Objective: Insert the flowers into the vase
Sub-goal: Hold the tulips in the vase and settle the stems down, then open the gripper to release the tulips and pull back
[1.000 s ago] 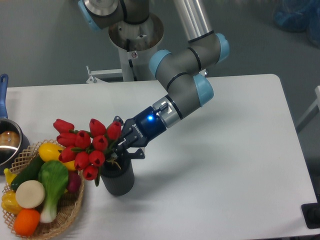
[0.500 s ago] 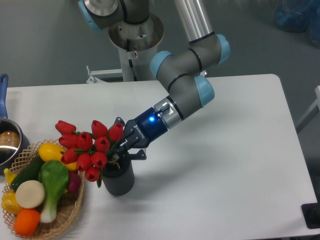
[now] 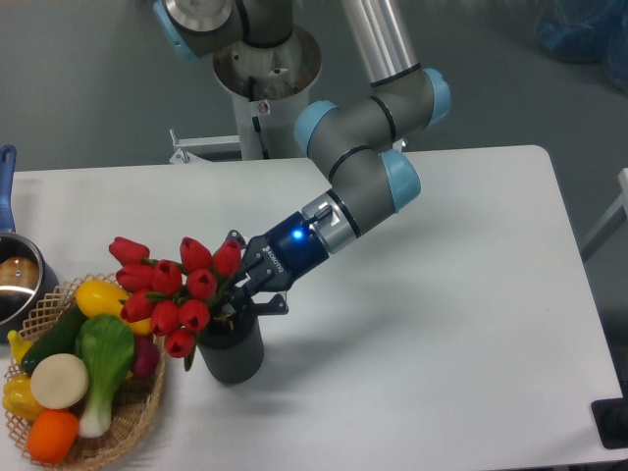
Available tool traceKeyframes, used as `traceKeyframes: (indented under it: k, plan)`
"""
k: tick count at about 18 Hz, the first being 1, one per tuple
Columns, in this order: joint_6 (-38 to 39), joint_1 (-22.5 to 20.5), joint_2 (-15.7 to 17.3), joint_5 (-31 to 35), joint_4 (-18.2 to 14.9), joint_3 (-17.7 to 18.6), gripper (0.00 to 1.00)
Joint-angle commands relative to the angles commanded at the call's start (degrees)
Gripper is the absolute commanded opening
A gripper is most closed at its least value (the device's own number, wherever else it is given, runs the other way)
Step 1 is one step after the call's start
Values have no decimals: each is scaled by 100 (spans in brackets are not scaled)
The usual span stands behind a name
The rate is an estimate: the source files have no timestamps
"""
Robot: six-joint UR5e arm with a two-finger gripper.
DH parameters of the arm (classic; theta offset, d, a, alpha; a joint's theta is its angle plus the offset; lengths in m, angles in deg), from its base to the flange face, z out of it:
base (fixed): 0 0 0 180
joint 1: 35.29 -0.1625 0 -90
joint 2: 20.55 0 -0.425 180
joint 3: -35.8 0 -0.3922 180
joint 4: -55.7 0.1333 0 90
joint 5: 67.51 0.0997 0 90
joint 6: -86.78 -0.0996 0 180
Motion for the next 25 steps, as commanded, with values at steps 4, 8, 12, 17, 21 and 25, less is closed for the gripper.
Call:
traceKeyframes:
  k: [4,8,12,17,21,25]
  plan:
    - [-53,0,-9,-9,0,9,41]
    - [-97,-9,-9,0,0,0,49]
    - [-245,-70,-9,-9,9,0,72]
    - [-369,-342,44,26,9,-53,100]
    - [-378,-475,114,289,9,-175,100]
    - [-369,-562,334,1754,0,-640,100]
